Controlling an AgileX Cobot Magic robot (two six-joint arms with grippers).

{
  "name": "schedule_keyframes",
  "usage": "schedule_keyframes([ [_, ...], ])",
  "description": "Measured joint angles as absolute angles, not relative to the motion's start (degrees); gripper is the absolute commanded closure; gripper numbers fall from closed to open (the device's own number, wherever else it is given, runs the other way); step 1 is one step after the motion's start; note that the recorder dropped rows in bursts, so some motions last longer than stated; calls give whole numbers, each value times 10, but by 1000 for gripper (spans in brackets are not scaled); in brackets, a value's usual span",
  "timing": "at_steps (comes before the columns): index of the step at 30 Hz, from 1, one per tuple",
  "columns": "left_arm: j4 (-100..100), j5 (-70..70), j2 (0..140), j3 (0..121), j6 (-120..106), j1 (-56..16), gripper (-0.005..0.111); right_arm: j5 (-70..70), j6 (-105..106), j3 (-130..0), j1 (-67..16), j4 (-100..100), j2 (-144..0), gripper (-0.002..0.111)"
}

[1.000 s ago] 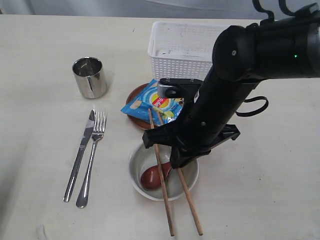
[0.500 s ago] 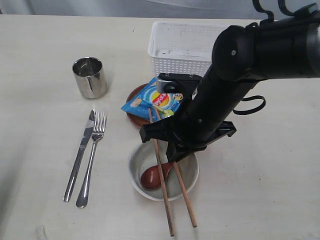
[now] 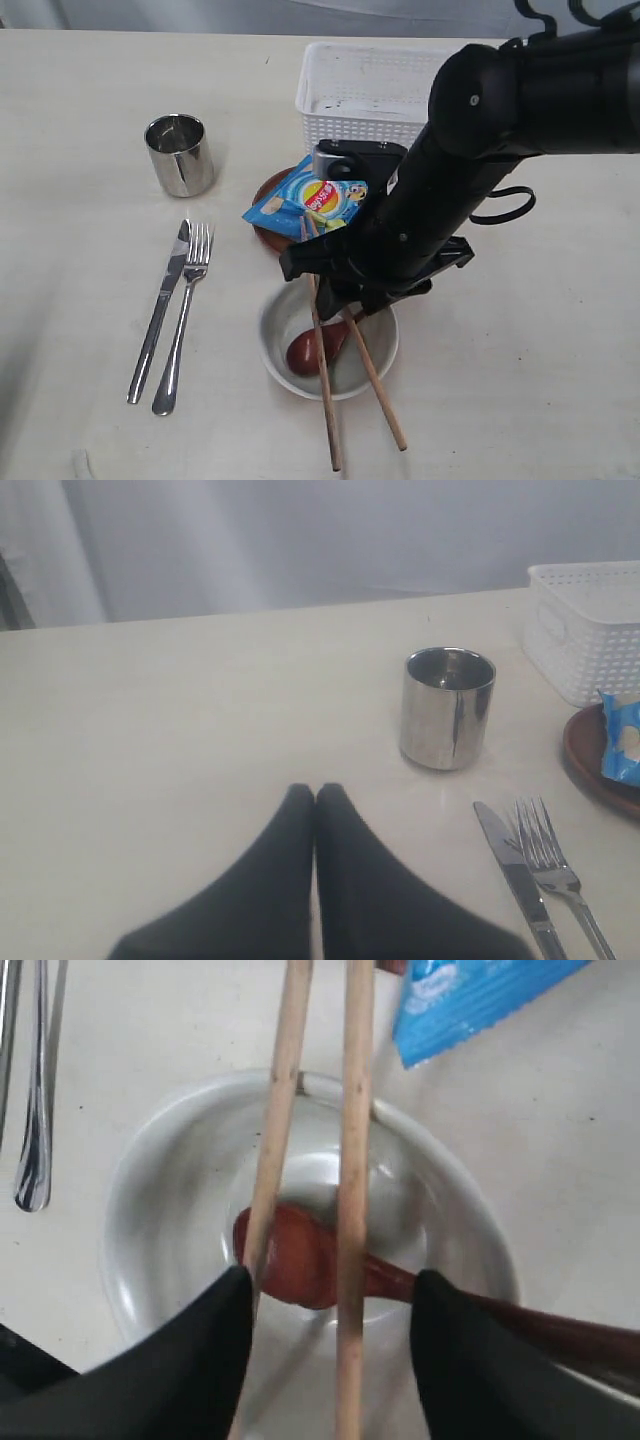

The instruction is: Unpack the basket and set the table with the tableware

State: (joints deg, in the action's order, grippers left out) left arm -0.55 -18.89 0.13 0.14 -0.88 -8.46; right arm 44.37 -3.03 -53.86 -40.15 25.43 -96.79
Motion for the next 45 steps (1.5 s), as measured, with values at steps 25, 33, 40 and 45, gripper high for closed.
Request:
schedule_keyframes([
  [25,-5,-189,1,1,-9,-85,107,531,-17,-539,-404,199,-656,60],
  [33,-5,-189,1,1,-9,-85,107,596,-179,-540,-514,22,-704,60],
  [40,-5,-189,1,1,-9,-85,107,594,-215,-618,-576,-15,-858,47],
  [45,-5,-189,1,1,-9,-85,107,620,-229,-699,-576,-59,-953,47],
])
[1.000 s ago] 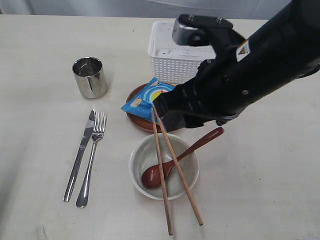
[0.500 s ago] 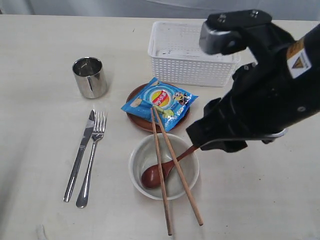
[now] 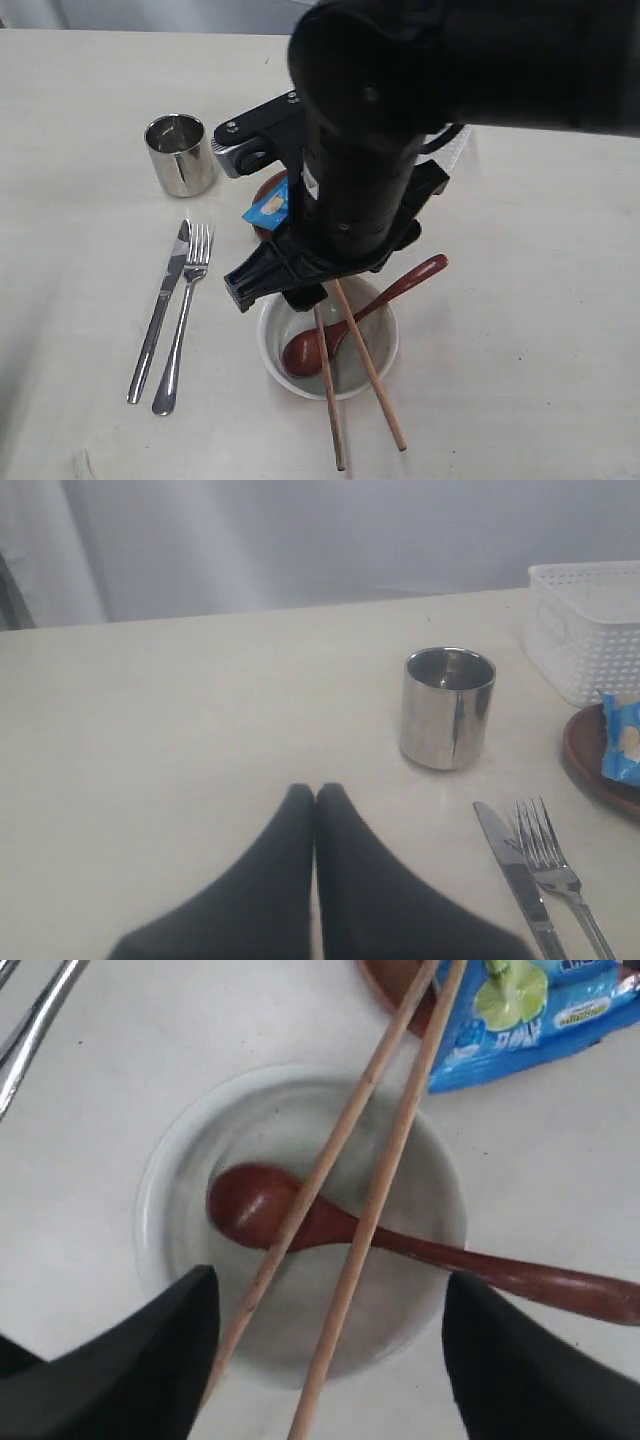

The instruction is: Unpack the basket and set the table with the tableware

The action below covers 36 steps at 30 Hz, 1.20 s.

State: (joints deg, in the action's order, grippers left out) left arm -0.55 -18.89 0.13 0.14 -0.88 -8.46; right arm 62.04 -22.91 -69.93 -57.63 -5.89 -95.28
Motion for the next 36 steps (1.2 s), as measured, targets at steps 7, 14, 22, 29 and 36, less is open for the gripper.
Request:
schedule_keyframes([
  [7,-5,-189,1,1,-9,-85,107,630,-231,-727,-577,-56,-1031,47],
  [14,-5,-189,1,1,-9,-85,107,617,-237,-727,-564,-55,-1050,47],
  [22,-5,-189,1,1,-9,-85,107,595,-238,-726,-558,-37,-1050,47],
  [29,-5,-189,1,1,-9,-85,107,589,-237,-704,-558,-35,-1050,47],
  [36,-5,-189,1,1,-9,-85,107,571,-237,-701,-558,-35,-1055,47],
])
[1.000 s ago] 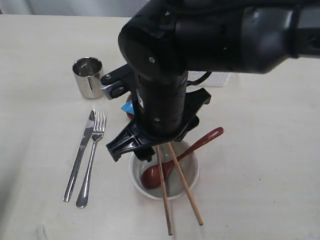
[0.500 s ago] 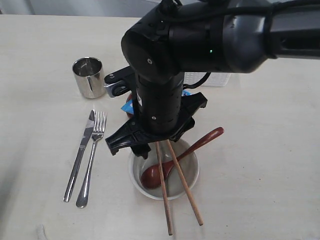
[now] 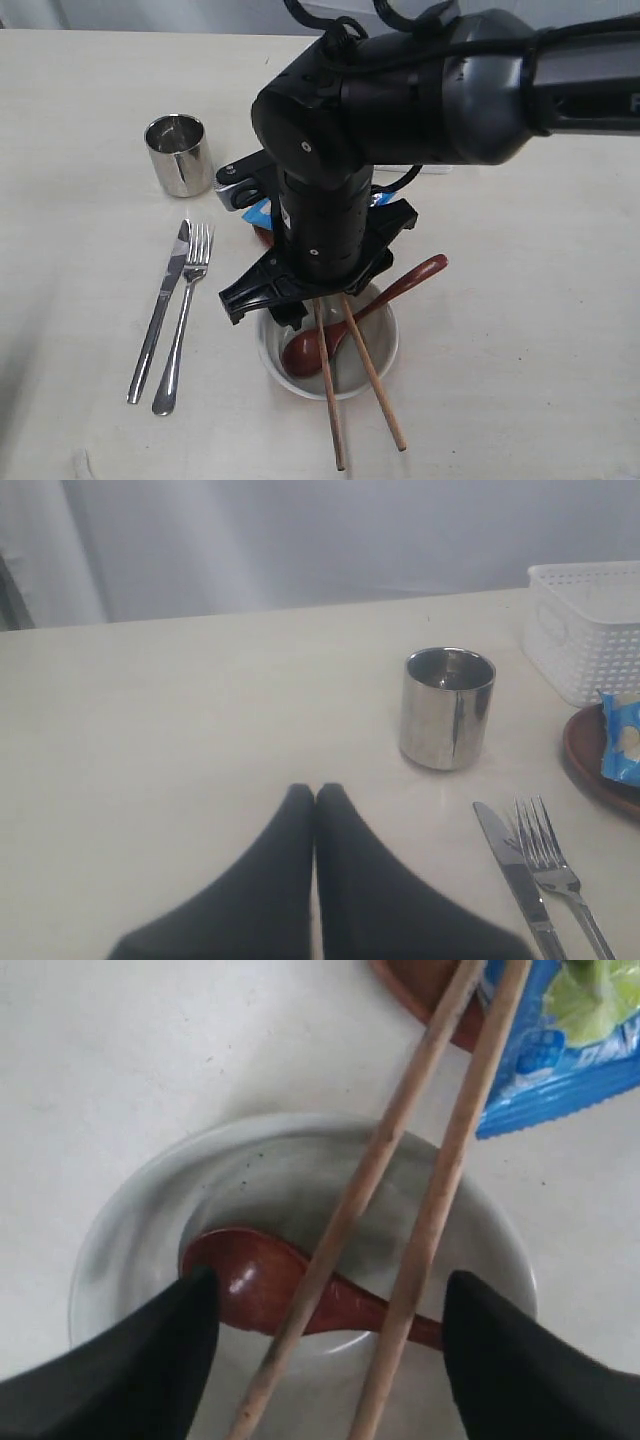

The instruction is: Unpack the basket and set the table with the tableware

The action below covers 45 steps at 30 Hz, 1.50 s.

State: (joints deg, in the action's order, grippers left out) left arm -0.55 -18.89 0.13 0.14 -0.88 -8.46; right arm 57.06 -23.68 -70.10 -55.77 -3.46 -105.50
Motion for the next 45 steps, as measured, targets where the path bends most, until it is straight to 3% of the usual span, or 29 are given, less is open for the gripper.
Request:
schedule_keyframes([
  [8,-5,-189,1,1,-9,-85,107,570,-237,-700,-558,-35,-1082,50],
  [12,-5,-189,1,1,-9,-85,107,571,-237,-700,-558,-35,-1082,73],
  [14,-5,-189,1,1,-9,-85,107,572,-237,-700,-558,-35,-1082,78],
  [37,-5,-189,1,1,-9,-85,107,575,-238,-700,-558,-33,-1082,78],
  [39,-5,-189,1,1,-9,-85,107,575,-238,-700,-558,-33,-1082,76],
  [45,-5,-189,1,1,-9,-85,107,582,-236,-700,-558,-33,-1082,46],
])
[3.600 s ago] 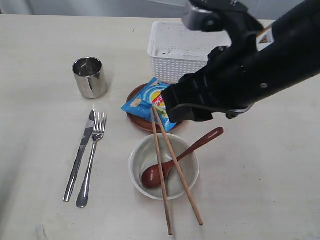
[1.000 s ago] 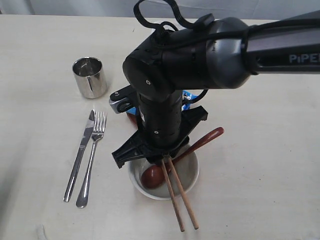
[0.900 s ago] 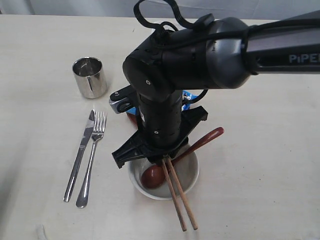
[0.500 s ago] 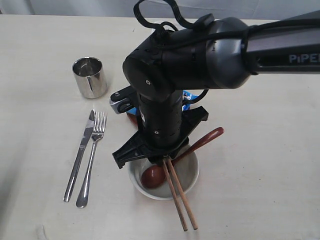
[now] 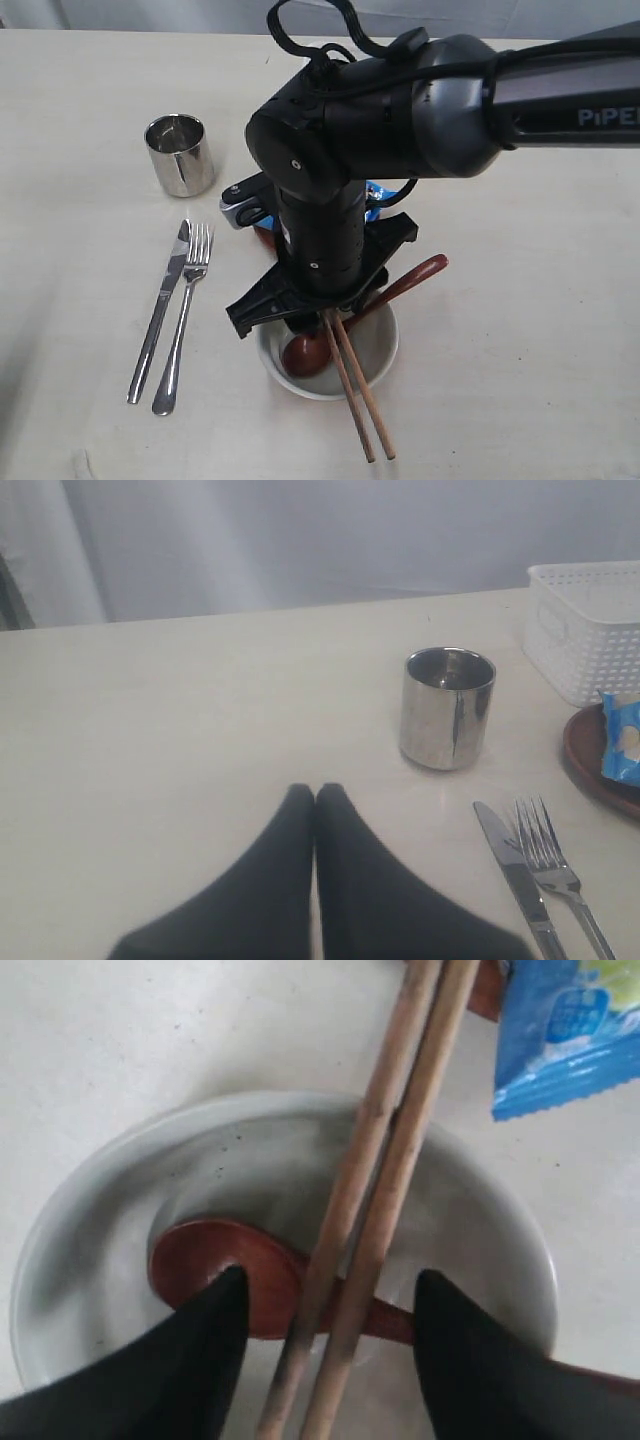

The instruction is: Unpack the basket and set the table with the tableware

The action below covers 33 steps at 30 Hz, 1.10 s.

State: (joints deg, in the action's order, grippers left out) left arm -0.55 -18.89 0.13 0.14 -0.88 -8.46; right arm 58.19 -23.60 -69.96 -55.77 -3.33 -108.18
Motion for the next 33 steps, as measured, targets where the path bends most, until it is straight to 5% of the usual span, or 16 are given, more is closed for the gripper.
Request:
schedule_keyframes([
  [19,-5,-189,1,1,-9,-85,107,621,-221,-763,-558,-52,-1000,46],
  [30,-5,-189,1,1,-9,-85,107,666,-218,-787,-558,-91,-872,106],
  [33,-5,-189,1,1,-9,-85,107,676,-218,-787,-558,-96,-835,109],
])
